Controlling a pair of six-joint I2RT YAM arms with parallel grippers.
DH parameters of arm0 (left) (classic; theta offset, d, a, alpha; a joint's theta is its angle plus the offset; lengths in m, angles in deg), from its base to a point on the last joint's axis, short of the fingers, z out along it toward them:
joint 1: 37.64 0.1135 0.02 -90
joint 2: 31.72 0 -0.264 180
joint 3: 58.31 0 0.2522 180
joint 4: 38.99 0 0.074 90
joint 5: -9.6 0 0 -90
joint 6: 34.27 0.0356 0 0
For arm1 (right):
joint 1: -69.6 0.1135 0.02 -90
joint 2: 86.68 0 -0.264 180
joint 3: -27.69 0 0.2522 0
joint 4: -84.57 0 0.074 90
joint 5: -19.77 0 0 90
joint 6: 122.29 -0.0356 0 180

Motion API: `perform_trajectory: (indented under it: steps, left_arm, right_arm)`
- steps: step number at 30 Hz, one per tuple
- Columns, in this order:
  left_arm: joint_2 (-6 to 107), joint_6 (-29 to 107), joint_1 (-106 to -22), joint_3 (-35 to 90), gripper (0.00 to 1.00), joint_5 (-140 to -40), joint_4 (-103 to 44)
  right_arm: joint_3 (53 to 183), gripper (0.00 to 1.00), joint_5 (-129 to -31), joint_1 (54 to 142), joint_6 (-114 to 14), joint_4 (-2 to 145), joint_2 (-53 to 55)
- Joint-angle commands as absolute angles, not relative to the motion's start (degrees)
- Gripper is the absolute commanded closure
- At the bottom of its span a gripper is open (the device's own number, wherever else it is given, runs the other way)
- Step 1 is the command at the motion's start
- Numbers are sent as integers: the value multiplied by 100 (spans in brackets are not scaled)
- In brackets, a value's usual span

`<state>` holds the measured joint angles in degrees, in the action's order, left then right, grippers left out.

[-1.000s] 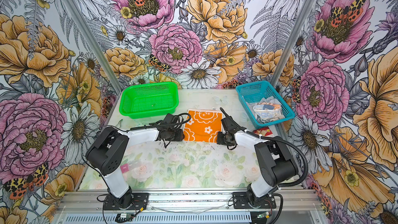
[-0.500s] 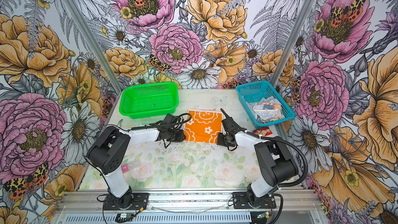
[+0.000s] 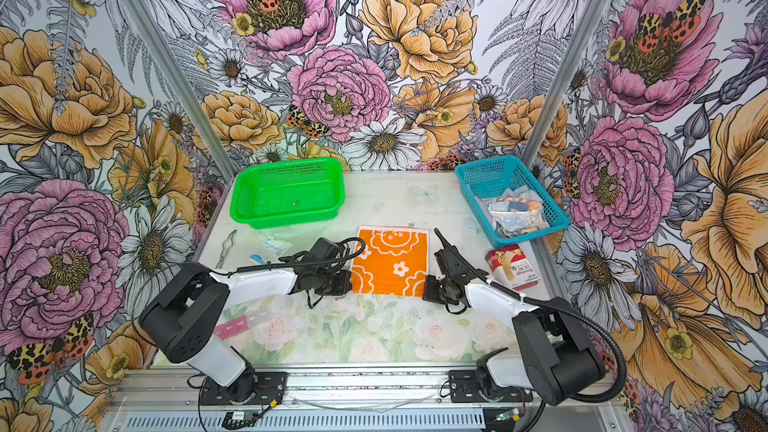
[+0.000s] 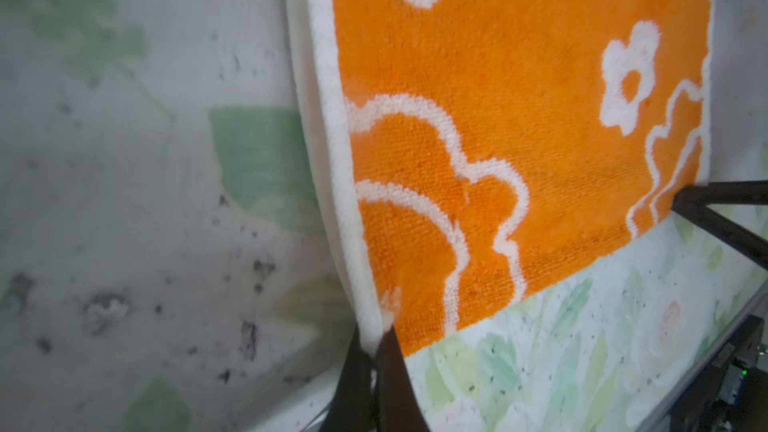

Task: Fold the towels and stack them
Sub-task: 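Fold the near edge over toward the far edge with both grippers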

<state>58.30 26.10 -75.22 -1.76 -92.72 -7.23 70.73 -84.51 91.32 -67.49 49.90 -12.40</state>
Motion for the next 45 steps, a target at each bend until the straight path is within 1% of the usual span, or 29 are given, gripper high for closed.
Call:
perform_trajectory:
  steps: [1, 7, 10, 12, 25, 36, 45]
  left_arm:
    - [5321, 2143, -7704, -554, 100, -9023, -68]
    - [4312, 1577, -8207, -927, 100, -9069, 419]
    - [3915, 1512, -8172, -954, 100, -9138, 483]
    - [3839, 1579, -8096, -851, 100, -9177, 505]
    - [4483, 2286, -7411, -16, 100, -9442, 423]
    - [5400, 2769, -6991, 912, 100, -9641, 361]
    - [6003, 3049, -6657, 1434, 100, -9627, 359]
  right_arm:
    - [6722, 100, -8460, 9323, -7188, 4493, -1765]
    - [6567, 100, -8381, 9808, -7675, 3734, -2858]
    - [6723, 100, -8379, 9834, -7758, 3492, -3270]
    - [6902, 100, -8359, 9838, -7741, 3444, -3337]
    - [8258, 100, -8089, 9699, -7069, 3455, -2137]
    - [9060, 100, -7945, 9070, -6360, 3477, -1209]
    - [9577, 100, -8047, 8885, -5950, 3776, -181]
